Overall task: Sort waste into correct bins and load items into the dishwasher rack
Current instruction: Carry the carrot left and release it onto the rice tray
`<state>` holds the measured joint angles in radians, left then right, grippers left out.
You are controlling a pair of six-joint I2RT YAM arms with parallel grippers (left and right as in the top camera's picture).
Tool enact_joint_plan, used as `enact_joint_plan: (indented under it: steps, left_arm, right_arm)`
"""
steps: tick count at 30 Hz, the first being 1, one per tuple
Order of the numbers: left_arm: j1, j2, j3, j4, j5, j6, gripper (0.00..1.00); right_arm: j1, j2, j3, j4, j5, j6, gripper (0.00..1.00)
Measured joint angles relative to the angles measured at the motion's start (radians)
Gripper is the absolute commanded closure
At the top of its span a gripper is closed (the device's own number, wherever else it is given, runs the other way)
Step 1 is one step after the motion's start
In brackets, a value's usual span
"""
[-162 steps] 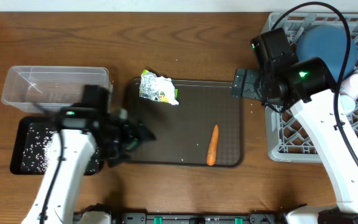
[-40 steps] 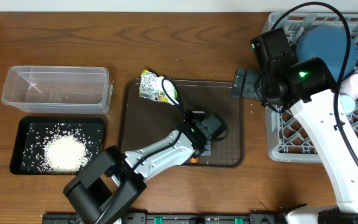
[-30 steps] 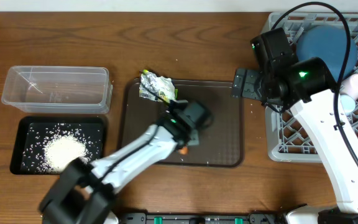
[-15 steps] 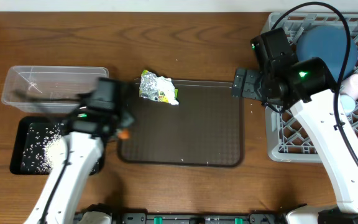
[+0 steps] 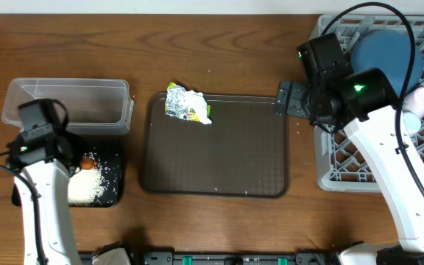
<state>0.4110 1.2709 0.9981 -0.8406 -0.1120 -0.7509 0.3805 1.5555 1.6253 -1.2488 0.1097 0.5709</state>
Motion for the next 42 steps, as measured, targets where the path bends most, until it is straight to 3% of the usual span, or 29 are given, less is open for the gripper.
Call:
enact_joint_plan:
  steps: [13,18,29,33,42]
  left_arm:
    - [0.123,0.224,0.000,0.080,0.000,-0.009,0.70]
    - [0.123,0.280,0.000,0.090,0.001,-0.010,0.64]
    - [0.123,0.283,0.000,0.093,0.000,-0.012,0.58]
    - [0.124,0.283,0.000,0.088,0.008,-0.004,0.50]
    - [0.124,0.152,0.000,-0.028,0.186,0.043,0.45]
  right_arm:
    - [0.000,0.000,0.000,0.000,0.000,0.000,0.01]
    - [0.000,0.000,0.000,0.000,0.000,0.000,0.01]
    - [0.000,0.000,0.000,0.000,0.000,0.000,0.01]
    - [0.000,0.000,0.000,0.000,0.000,0.000,0.01]
    - [0.000,0.000,0.000,0.001,0.000,0.000,0.01]
